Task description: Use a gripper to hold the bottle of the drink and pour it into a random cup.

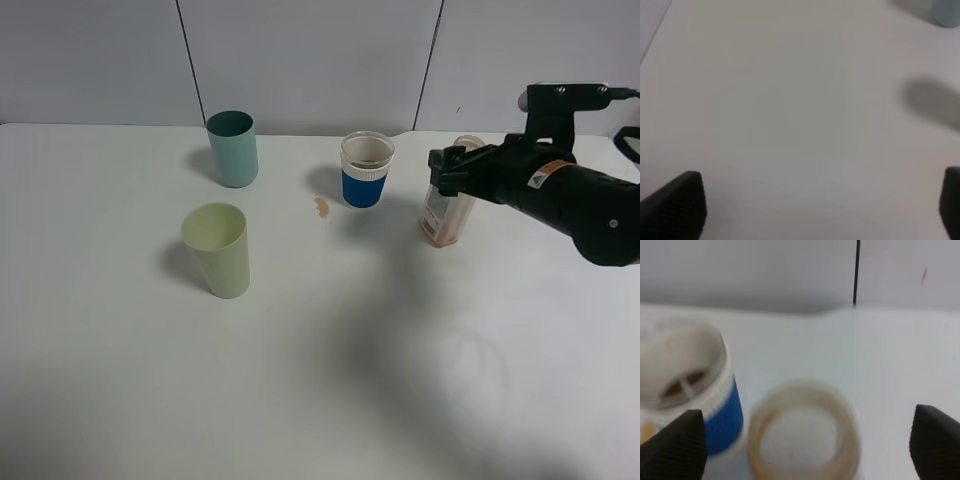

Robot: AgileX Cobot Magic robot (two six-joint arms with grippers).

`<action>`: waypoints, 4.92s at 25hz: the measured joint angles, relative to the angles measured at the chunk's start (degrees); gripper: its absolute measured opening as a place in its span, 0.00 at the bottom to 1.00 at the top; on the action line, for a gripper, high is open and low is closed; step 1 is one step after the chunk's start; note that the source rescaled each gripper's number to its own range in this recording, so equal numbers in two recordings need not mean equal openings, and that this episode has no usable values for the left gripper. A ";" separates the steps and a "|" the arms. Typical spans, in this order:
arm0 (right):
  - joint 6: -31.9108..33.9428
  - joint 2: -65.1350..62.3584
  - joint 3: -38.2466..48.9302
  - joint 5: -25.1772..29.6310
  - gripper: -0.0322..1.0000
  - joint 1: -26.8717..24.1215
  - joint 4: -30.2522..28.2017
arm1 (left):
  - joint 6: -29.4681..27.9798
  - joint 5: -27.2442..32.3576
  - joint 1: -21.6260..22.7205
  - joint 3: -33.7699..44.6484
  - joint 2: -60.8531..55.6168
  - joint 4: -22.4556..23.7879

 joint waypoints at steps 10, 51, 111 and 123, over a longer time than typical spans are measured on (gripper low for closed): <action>-10.72 -17.07 0.00 7.84 0.80 0.04 0.66 | 0.00 0.00 0.00 0.00 0.00 0.00; -2.15 -41.14 -16.80 71.94 0.80 -0.85 -29.34 | 0.00 0.00 0.00 0.00 0.00 0.00; 1.91 -93.05 -1.42 99.33 0.80 -0.85 -10.77 | 0.00 0.05 0.00 0.00 0.00 0.00; 1.89 -93.05 -0.58 101.32 0.78 -0.85 -10.77 | 0.00 0.05 0.00 0.00 0.00 0.00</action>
